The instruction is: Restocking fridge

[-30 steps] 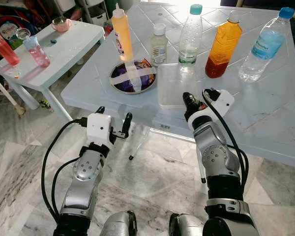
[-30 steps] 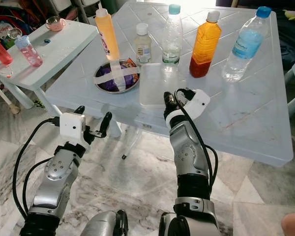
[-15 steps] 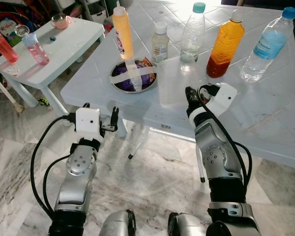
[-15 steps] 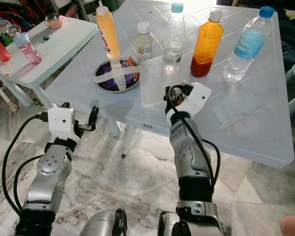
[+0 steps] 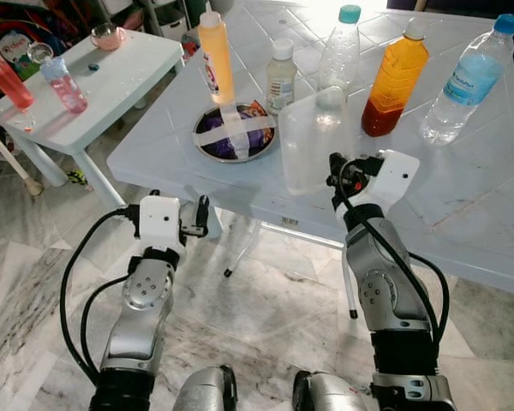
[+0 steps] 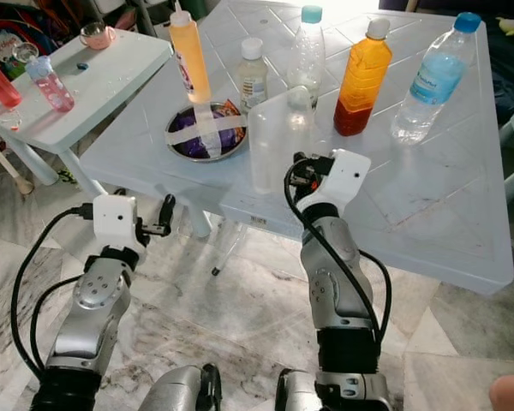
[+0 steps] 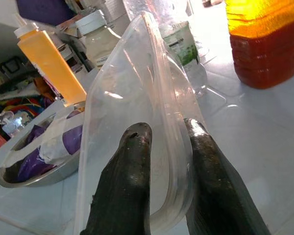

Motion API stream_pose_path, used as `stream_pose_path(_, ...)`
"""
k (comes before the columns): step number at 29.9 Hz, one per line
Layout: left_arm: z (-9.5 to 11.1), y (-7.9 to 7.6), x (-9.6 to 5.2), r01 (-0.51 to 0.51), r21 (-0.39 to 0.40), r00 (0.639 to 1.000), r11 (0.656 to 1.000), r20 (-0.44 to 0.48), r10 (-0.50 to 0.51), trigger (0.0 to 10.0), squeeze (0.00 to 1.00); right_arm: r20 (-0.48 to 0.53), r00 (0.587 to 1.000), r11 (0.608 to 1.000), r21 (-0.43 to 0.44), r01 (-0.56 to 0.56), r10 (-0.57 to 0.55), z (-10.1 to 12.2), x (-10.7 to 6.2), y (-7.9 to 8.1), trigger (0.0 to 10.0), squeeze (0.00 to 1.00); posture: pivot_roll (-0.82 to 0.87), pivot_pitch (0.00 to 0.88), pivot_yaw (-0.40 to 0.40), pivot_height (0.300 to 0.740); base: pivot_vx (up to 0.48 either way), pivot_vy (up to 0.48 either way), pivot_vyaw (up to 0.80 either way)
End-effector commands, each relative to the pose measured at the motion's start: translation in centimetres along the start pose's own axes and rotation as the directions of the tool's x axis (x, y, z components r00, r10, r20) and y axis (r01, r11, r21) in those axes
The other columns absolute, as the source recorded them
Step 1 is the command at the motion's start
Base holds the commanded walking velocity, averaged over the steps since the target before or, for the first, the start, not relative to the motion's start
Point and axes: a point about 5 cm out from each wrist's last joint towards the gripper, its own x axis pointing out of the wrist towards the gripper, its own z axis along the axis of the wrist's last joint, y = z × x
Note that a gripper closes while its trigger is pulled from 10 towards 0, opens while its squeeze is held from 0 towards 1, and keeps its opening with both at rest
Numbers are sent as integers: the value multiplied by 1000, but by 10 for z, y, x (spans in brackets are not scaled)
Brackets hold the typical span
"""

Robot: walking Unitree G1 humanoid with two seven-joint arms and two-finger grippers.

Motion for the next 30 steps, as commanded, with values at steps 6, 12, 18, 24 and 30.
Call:
stream_pose_path(6, -1, 5, 3, -18, 16, 1000, 1000, -7, 18, 10000, 0, -1, 1000, 997, -73, 0, -1, -4, -6, -1, 10000, 0, 13, 100, 90, 740, -41, 0, 0)
stream_pose_path(12, -5, 0, -1, -11, 9, 1000, 1000, -20, 11, 10000, 0, -3, 1000, 997, -78, 22, -23, -6, -8, -6, 10000, 0, 16, 91, 81, 740, -259, 0, 0)
stream_pose_path(18, -7, -1, -1, -12, 5, 1000, 1000, -26, 12, 10000, 0, 8, 996, 993, -82, 84, -83, -10, -12, -15, 10000, 0, 14, 89, 82, 740, -261, 0, 0)
stream_pose_path(24, -8, -4, 1, 7, 11, 1000, 1000, -25, -6, 10000, 0, 50, 998, 988, -149, 41, -34, 2, -6, -15, 10000, 0, 6, 78, 74, 740, -262, 0, 0)
stream_pose_path(30, -7, -3, 3, -9, 6, 1000, 1000, -22, 10, 10000, 0, 51, 998, 988, -155, -15, 23, 2, -2, -6, 10000, 0, 9, 67, 67, 740, -259, 0, 0)
